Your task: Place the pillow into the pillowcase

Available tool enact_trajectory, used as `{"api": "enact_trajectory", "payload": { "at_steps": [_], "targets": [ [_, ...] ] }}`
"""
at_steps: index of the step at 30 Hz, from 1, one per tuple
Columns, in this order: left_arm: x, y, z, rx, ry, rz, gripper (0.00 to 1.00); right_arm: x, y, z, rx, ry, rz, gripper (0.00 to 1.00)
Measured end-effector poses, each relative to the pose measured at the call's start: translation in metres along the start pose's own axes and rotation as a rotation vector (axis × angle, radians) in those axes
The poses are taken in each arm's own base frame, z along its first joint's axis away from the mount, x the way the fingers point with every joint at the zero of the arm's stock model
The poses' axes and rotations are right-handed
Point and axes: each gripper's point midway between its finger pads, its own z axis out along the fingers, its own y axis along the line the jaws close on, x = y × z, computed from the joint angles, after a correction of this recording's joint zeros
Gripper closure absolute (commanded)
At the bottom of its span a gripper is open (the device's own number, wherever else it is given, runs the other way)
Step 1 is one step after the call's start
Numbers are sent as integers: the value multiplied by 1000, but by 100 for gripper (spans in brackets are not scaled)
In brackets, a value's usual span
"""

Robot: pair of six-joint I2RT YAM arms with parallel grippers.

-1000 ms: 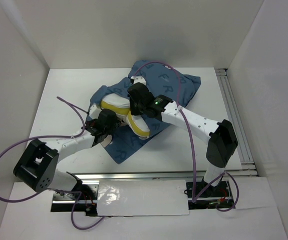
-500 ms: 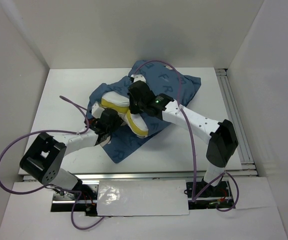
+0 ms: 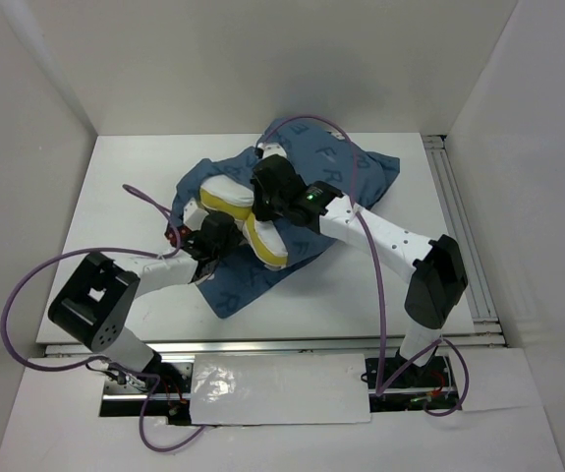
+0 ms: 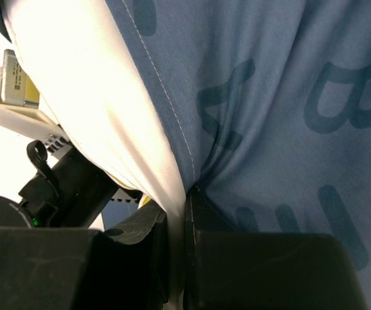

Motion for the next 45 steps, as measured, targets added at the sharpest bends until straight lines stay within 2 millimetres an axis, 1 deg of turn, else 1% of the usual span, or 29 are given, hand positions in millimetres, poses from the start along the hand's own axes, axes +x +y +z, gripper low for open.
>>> {"api": "enact_trajectory", "payload": {
  "at_steps": [2,3,4,5,7,9,12,13,15,18,20,21,22,24,27,29,31,33,37,39,42,44,45],
  "targets": [
    [1,-3,4,5,-2,-2,57,0,0,0,0,1,1,100],
    [0,-5,6,9,-3,-5,67,0,-1,0,0,1,1,100],
    [0,-9,8,12,-4,-5,81,0,-1,0,0,1,1,100],
    [0,-13,10,16,-4,-9,100,0,-1,0,0,1,1,100],
    [-1,-20,12,20,0,-3,100,-1,-2,0,6,-2,1,100],
    [0,-21,12,15,14,12,100,-2,-6,1,29,-10,1,100],
    [2,-20,2,11,53,66,100,-2,-13,3,81,-17,-6,100],
    [0,-19,-5,14,74,93,100,-1,-16,7,106,-21,-8,100],
    [-8,-25,-23,57,112,152,100,4,-22,19,166,-20,-18,100],
    [-27,-30,-51,123,143,228,100,20,-33,45,255,7,-36,100],
    [-34,-22,-66,135,158,277,100,29,-41,58,296,26,-37,100],
    [-37,-17,-73,135,169,298,100,30,-42,59,304,25,-36,100],
    [-39,-13,-80,136,184,317,100,41,-50,71,336,50,-40,100],
    [-37,-4,-92,133,223,358,100,50,-57,83,374,72,-44,100],
    [-37,2,-110,152,261,401,100,56,-59,104,407,84,-41,100],
    [-39,2,-121,177,269,418,100,58,-58,119,417,99,-25,100],
    [-39,-2,-134,219,277,427,100,57,-55,132,409,113,3,100],
    [-40,-6,-143,256,279,436,100,55,-53,140,390,119,37,100],
    [-34,-10,-151,299,320,439,100,56,-46,146,338,136,124,100],
    [-29,-14,-158,334,356,447,100,60,-44,149,325,142,167,100],
    [-28,-33,-174,425,390,455,100,64,-42,156,335,129,212,100],
    [-34,-53,-192,508,394,462,100,65,-37,163,332,111,237,100],
    [-37,-62,-202,552,389,474,100,63,-31,167,317,95,253,100]
  ]
}}
